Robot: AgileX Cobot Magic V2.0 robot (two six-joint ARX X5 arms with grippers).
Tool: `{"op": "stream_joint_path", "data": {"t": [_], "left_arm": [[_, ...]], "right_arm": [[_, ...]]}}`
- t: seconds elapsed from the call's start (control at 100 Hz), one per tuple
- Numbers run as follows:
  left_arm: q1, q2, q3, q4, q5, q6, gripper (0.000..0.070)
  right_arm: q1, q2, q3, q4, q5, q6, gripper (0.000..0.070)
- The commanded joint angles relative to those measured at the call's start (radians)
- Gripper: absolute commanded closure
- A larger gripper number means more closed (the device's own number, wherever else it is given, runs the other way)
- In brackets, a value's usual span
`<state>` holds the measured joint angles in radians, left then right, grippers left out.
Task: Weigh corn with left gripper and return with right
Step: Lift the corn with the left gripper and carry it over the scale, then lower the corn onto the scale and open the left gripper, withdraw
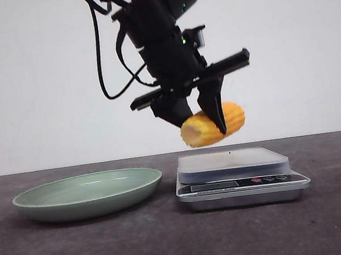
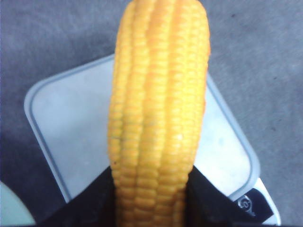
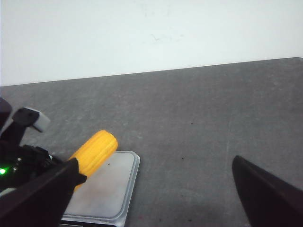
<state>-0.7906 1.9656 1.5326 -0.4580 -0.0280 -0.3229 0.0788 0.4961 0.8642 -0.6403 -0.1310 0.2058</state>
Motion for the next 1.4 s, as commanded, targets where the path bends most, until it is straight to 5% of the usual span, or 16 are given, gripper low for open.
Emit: {"op": "stream_joint_path", "data": {"t": [0.0, 0.23, 0.35, 0.39, 0.68, 0.9, 1.11, 1.39], "left_arm": [[-0.015, 0.025, 0.028, 0.003, 0.002, -0.011, 0.0683], [-0.018, 0.032, 0.028, -0.021, 0.002, -0.011, 0.0654], [-0.021, 0.039, 0.028, -0.03, 0.002, -0.011, 0.0419], [-0.021, 0.039, 0.028, -0.033, 0.002, -0.011, 0.039], [-0.026, 0.04, 0.028, -0.03, 0.002, -0.01, 0.0382], [-0.029, 0.04, 0.028, -0.029, 0.002, -0.01, 0.0263], [-0.029, 0.034, 0.037, -0.048, 0.002, -0.006, 0.0263], [-0.036, -0.161, 0.084, -0.101, -0.046, 0.097, 0.025]], "right_arm": [[0.004, 0.005, 0.015, 0.005, 0.0, -0.011, 0.004], [0.004, 0.005, 0.015, 0.003, 0.0, -0.011, 0.004], [0.004, 0.005, 0.015, 0.003, 0.0, -0.011, 0.004], [0.004, 0.005, 0.015, 0.002, 0.0, -0.011, 0.004], [0.004, 0.005, 0.015, -0.007, 0.0, -0.011, 0.004], [0.004, 0.005, 0.015, -0.012, 0.0, -0.011, 0.0039], [0.004, 0.005, 0.015, -0.013, 0.0, -0.012, 0.004], [0.004, 0.005, 0.015, -0.012, 0.0, -0.012, 0.004]]}}
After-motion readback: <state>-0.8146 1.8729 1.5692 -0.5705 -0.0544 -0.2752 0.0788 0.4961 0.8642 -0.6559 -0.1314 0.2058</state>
